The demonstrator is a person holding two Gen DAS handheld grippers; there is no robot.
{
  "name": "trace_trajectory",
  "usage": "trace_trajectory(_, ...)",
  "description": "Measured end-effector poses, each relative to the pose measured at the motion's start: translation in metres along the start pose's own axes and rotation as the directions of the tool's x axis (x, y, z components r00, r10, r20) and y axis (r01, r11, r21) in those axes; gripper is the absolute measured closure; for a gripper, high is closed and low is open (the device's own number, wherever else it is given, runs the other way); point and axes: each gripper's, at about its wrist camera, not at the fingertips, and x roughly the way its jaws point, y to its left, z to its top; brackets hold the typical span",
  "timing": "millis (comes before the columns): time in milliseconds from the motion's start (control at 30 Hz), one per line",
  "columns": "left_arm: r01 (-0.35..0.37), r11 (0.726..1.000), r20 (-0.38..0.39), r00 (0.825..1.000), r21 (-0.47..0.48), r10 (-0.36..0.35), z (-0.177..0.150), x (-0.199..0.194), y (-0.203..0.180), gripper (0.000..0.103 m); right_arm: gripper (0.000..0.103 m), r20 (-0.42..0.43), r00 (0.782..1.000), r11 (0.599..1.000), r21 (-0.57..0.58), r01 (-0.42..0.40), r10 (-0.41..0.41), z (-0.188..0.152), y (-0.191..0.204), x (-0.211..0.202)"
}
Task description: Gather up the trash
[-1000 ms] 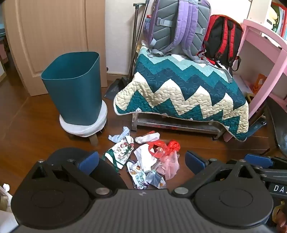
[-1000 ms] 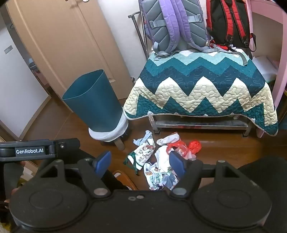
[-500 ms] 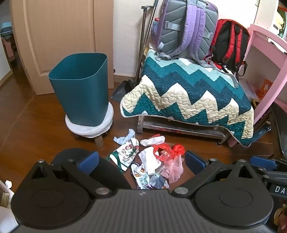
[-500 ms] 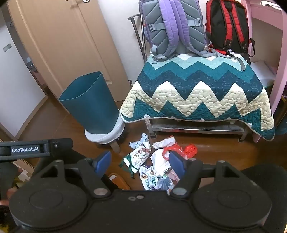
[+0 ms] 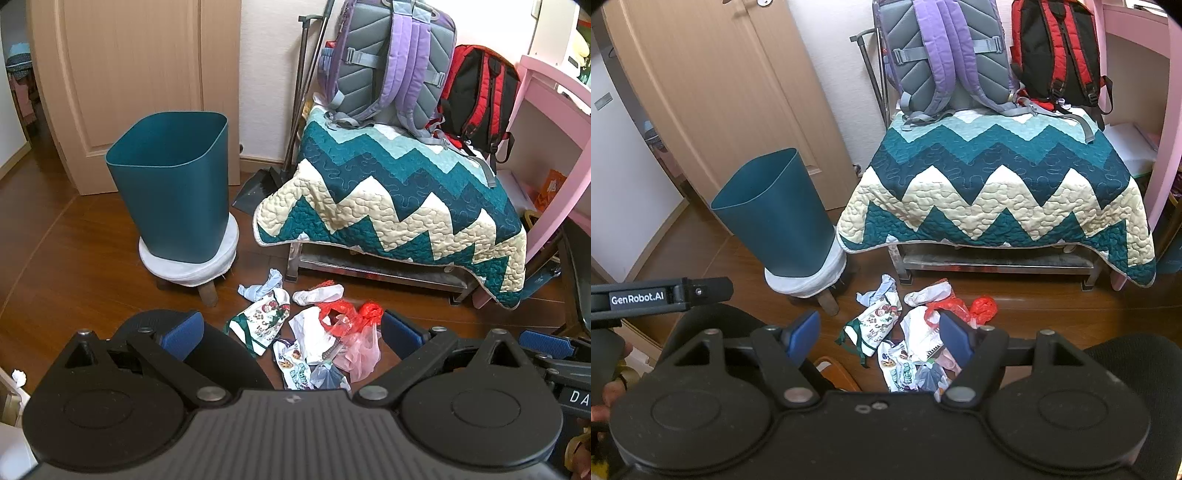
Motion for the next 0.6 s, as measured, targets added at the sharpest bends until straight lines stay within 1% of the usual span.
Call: trace_trajectory(600, -0.005, 1.0, 0.01, 1.0, -0.002, 0.005, 0.0004, -0.0022, -0.0007, 0.0, 0.032, -0.007, 1.0, 1.0, 0.01, -0.002, 0.002, 0.0002, 0.0013, 0.0013)
